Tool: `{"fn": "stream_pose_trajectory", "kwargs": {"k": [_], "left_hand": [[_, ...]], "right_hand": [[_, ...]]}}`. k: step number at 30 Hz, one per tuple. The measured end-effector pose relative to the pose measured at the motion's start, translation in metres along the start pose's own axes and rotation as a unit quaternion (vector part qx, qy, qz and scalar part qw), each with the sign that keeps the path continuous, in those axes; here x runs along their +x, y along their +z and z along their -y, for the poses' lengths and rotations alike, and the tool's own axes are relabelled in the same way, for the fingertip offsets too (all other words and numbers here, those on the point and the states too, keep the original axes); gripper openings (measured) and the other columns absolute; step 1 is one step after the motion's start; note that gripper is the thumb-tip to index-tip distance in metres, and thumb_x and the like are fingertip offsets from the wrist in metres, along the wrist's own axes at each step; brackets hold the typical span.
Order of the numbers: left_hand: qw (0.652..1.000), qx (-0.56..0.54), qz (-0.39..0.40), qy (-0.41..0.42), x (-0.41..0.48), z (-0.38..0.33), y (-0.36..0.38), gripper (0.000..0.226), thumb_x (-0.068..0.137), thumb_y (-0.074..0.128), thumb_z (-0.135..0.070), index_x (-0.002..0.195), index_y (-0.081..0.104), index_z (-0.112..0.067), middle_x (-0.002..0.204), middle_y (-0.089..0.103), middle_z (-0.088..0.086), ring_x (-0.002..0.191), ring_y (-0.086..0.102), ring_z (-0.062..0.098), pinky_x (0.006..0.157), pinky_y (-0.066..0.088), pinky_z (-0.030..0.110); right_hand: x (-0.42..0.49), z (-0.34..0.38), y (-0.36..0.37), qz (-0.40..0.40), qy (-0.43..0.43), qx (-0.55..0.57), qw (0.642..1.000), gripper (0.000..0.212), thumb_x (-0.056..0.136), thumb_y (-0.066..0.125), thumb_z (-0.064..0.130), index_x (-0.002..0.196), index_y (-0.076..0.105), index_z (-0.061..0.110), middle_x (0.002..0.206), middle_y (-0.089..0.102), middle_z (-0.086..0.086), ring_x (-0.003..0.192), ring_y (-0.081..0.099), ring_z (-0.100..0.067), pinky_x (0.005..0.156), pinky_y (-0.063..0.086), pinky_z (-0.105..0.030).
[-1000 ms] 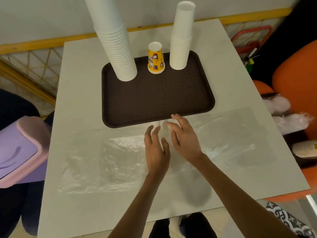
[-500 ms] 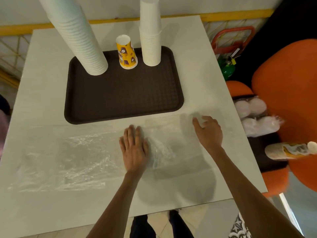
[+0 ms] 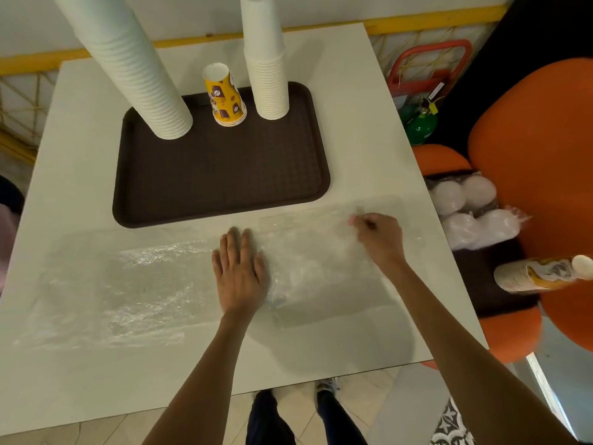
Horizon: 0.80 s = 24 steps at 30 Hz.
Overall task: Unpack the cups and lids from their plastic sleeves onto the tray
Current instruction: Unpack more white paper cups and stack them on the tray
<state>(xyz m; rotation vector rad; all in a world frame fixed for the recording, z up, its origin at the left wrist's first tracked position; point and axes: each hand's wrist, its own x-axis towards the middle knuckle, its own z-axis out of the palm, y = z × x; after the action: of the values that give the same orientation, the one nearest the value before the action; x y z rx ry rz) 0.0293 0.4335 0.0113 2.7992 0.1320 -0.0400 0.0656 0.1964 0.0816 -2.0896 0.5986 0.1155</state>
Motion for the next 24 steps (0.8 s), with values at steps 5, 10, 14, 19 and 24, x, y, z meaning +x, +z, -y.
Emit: {"fn": "stream_pose_trajectory", "kwargs": {"k": [5,10,14,19,24], "left_hand": [[1.0,0.006,0.007,-0.004,0.001,0.0,0.001,0.064,0.095,0.004,-0.048,0.153,0.013,-0.021,0.16,0.007,0.007,0.148,0.001,0.023,0.119,-0.001,0.042],[1.0,0.01,0.009,-0.008,0.001,0.0,0.002,0.063,0.095,0.005,-0.046,0.153,0.012,-0.021,0.161,0.005,0.006,0.148,-0.001,0.023,0.118,-0.005,0.04],[1.0,0.008,0.005,-0.009,0.001,-0.001,0.001,0.065,0.094,0.004,-0.046,0.153,0.015,-0.02,0.16,0.008,0.007,0.148,0.002,0.024,0.118,-0.002,0.041],[1.0,0.008,0.004,-0.008,0.0,-0.003,0.0,0.065,0.095,0.005,-0.046,0.152,0.018,-0.018,0.16,0.011,0.01,0.148,0.005,0.026,0.118,0.001,0.044],[1.0,0.009,0.005,-0.006,0.0,-0.004,0.001,0.064,0.096,0.007,-0.045,0.152,0.018,-0.017,0.159,0.012,0.011,0.147,0.007,0.028,0.118,0.001,0.045]], "right_hand": [[-0.003,-0.011,-0.018,-0.071,0.019,-0.06,0.995,0.05,0.091,0.052,0.051,0.071,0.066,0.007,0.072,0.067,-0.005,0.061,0.054,-0.014,0.055,0.036,-0.023],[-0.001,-0.007,-0.016,0.032,0.067,-0.092,0.993,0.072,0.083,0.042,0.071,0.096,0.063,0.003,0.092,0.071,-0.009,0.075,0.068,-0.025,0.083,0.053,-0.044],[-0.01,-0.015,-0.011,0.05,0.049,-0.102,0.992,0.026,0.089,0.06,0.035,0.104,0.062,0.014,0.08,0.07,-0.003,0.067,0.067,-0.021,0.074,0.055,-0.035],[-0.019,-0.026,-0.016,-0.12,-0.019,-0.224,0.967,0.031,0.095,0.052,0.034,0.116,0.058,0.012,0.077,0.063,-0.007,0.071,0.06,-0.025,0.061,0.04,-0.028],[-0.036,-0.003,0.032,-0.143,-0.338,-0.207,0.907,0.034,0.092,0.047,0.026,0.118,0.059,0.009,0.109,0.063,-0.014,0.099,0.06,-0.03,0.087,0.042,-0.039]]}}
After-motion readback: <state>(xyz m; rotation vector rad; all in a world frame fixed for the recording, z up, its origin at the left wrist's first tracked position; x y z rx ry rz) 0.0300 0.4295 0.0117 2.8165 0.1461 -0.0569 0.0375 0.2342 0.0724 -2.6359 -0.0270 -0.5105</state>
